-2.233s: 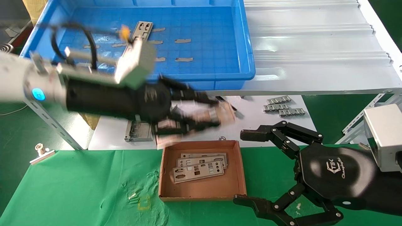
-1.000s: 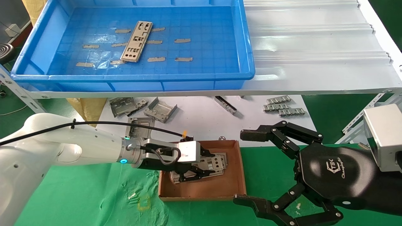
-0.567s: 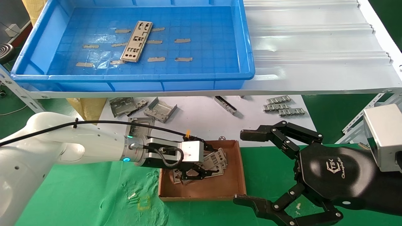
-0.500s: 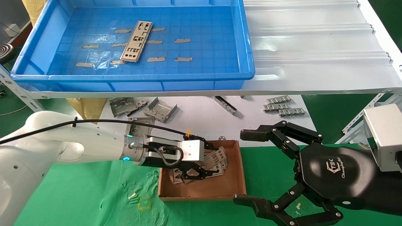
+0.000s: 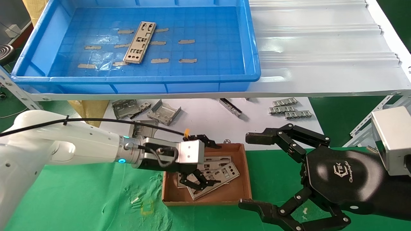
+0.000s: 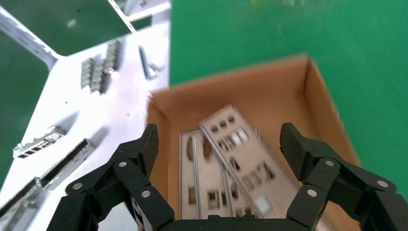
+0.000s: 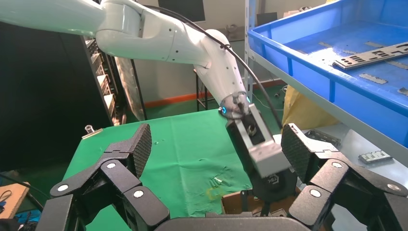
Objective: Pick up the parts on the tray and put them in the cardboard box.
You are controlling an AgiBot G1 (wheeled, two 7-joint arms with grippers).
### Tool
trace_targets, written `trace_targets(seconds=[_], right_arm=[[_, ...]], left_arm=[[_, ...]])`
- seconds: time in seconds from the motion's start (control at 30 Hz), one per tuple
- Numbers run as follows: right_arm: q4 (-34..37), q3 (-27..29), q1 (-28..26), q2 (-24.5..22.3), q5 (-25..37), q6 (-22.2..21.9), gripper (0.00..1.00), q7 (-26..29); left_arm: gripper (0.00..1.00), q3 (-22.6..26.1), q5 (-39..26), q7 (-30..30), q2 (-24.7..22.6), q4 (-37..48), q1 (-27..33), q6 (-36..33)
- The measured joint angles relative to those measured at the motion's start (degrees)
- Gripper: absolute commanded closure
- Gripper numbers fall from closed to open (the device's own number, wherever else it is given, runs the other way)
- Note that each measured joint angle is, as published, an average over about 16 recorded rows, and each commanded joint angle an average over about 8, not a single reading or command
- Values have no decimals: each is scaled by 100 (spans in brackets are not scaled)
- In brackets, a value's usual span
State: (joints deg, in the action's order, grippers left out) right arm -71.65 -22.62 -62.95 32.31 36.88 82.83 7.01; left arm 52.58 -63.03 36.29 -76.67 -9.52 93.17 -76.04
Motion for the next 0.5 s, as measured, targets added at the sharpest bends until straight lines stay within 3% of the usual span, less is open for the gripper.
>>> trace_targets(seconds=[0.5], right_arm=[[1,0,1,0,0,-1,0,0]], left_arm=[[0,-383,696,-907,218,547,4,-1058]])
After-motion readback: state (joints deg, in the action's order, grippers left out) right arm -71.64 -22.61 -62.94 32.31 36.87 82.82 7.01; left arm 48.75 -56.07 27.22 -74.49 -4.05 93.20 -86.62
